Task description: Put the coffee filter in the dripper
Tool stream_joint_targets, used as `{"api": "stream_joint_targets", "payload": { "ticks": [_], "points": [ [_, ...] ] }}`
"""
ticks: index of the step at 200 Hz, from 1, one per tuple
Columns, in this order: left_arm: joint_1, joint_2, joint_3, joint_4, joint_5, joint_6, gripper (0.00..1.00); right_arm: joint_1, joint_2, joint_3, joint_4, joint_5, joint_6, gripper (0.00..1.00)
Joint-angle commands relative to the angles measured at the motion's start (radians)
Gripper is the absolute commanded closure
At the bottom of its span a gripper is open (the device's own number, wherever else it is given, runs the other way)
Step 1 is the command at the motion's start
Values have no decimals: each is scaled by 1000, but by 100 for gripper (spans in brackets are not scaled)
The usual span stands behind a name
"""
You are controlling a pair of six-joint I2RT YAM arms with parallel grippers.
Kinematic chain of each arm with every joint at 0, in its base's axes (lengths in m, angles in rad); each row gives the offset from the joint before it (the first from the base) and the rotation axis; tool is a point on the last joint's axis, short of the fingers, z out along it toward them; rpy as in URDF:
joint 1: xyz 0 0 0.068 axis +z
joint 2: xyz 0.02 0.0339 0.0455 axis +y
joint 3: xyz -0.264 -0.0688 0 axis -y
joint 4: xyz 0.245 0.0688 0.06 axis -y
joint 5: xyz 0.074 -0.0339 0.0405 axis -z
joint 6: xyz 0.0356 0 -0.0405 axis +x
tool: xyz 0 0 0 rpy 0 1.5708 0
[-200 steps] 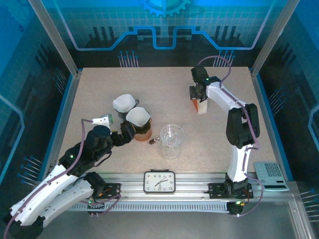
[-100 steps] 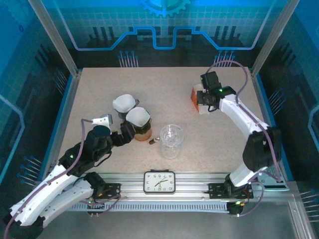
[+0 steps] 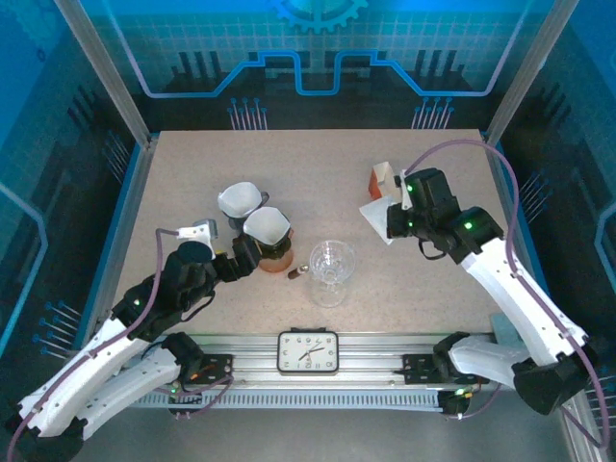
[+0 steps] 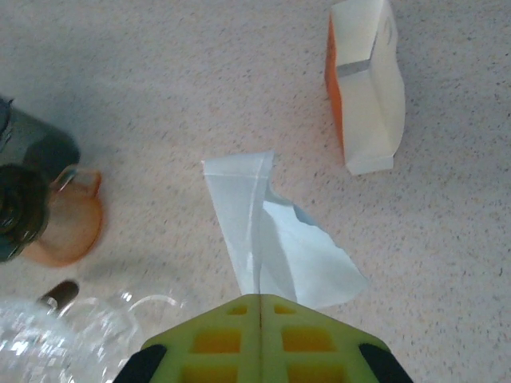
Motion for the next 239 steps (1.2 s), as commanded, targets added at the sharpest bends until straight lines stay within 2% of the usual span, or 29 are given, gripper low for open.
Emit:
{"api": "stream_joint_targets", "payload": {
  "ticks": [1,46,100,239],
  "points": [
    [6,1,41,-2,-2,22,1,55,-32,84,-163,-28,3,100],
    [6,21,44,5,6,24,1,183,-13,237,-325,-40,3,100],
    [7,35,43,25,19,26,1,290,74,372,-450,-54,11,100],
    [7,36,16,46,29,36,1,404,352,644,-639,-49,-33,100]
  ]
}}
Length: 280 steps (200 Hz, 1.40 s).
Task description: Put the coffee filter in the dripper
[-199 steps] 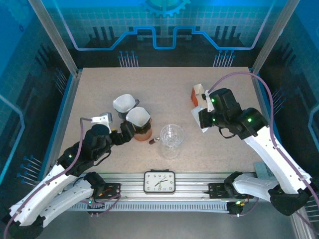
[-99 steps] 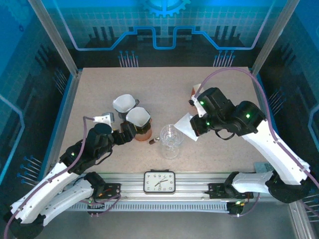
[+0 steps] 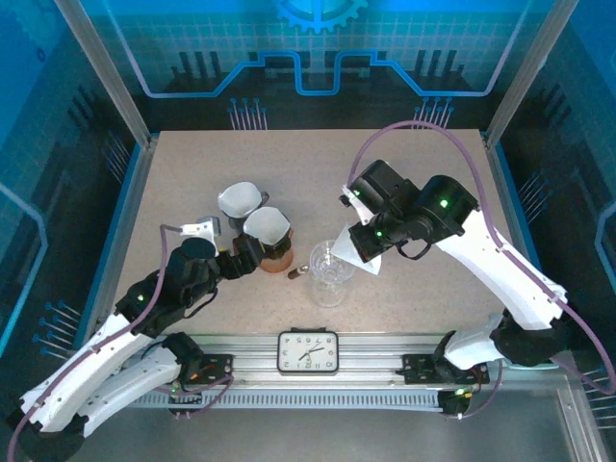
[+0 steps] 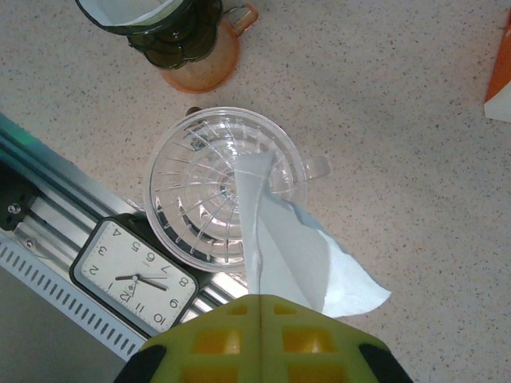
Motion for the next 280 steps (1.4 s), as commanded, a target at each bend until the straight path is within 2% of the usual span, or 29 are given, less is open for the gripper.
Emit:
{"api": "stream_joint_targets", "payload": {
  "ticks": [1,33,99,177,210,236,280],
  "points": [
    [6,0,2,26,20,31,1,28,47,70,-74,-1,-23,100],
    [6,0,1,23,21,42,1,64,122,146,-129,30,-38,100],
    [6,1,0,29,33,71,1,122,248,256,-188,-11,-62,100],
    [6,3,-11,36,44,71,1,137,319,322,-220,-84,-89,100],
    [7,5,-15,38,45,68,1,131,334,384,-248,-74,-106,100],
    [6,10,-15,41,48,66,1,126,333,321,-227,-88,-116,100],
    [6,11,-15,38,54,63,1,98,298,152,-83,-140,-111,99]
  ]
}}
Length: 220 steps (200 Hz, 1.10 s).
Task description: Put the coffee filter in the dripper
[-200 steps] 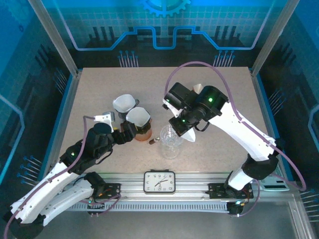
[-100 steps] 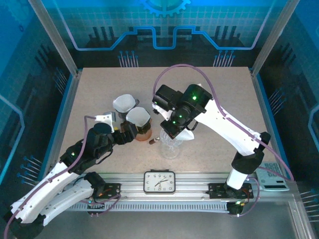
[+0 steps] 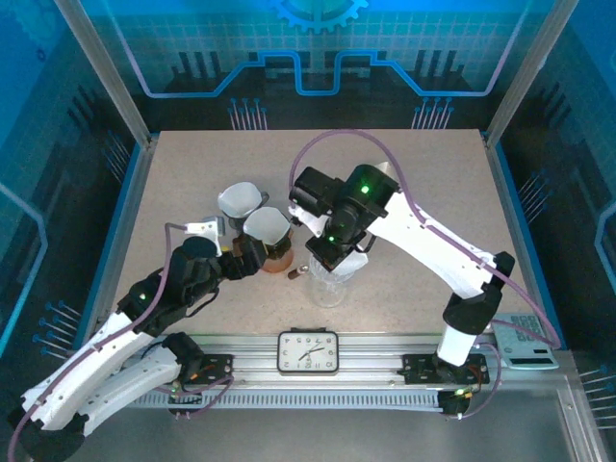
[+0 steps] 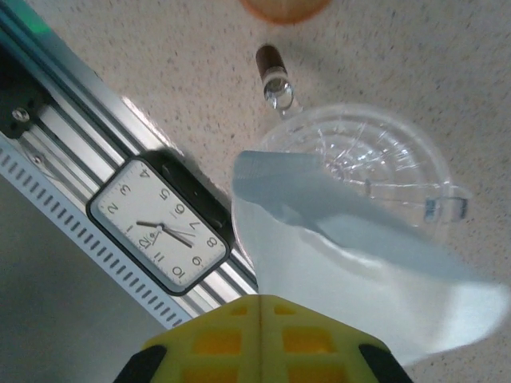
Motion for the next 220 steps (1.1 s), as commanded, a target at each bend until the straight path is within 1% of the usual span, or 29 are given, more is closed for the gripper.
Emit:
{"api": "stream_joint_targets", "payload": {
  "ticks": [1,35,113,153,165,177,201,220],
  "points": [
    [7,-1,-10,19,19,15,1,-20,-24,-66,66,-51,-9,99],
    [6,2,-4,19,33,15,1,-35,-20,-122,137,-62,-7,94],
    [6,11,9,33,100,18,1,-73,-70,-275,238,-74,20,87],
    [7,46,39,40,149,21,1,-74,-124,-281,281,-77,34,68],
    [6,58,45,52,179,28,1,-74,-144,-289,295,-79,39,60],
    [6,74,53,68,218,35,1,-74,-163,-299,308,-84,46,54],
    [6,125,89,83,286,44,11,-74,-218,-335,347,-88,65,46],
    [6,181,127,94,354,50,16,-75,-263,-375,378,-68,81,44]
  ]
}}
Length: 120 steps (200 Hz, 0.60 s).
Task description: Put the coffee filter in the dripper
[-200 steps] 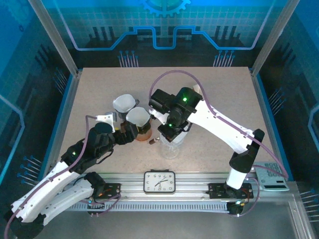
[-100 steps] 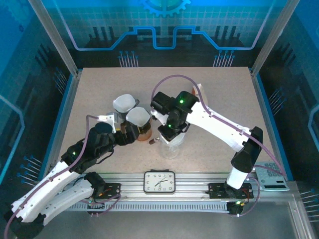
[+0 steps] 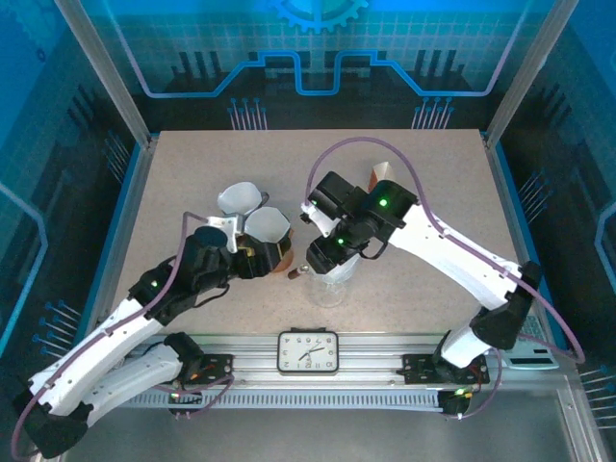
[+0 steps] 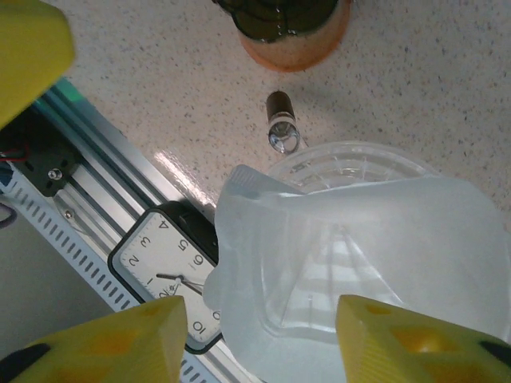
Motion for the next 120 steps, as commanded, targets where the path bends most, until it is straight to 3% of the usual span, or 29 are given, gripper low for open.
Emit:
{"api": "stream_joint_targets", "payload": {
  "ticks": [1,26,64,120],
  "points": [
    [6,55,68,47,127,26,17,-11,-64,-45,51,5,29,44],
    [-17,144,119,48,188,25,26,-20,-131,-106,82,93,58,43],
    [-111,255,210,-25,144,76,38,-60,-233,-207,123,207,94,44],
    [-176,349,263,-60,128,102,58,-102,-314,-304,157,236,104,45]
  ]
}}
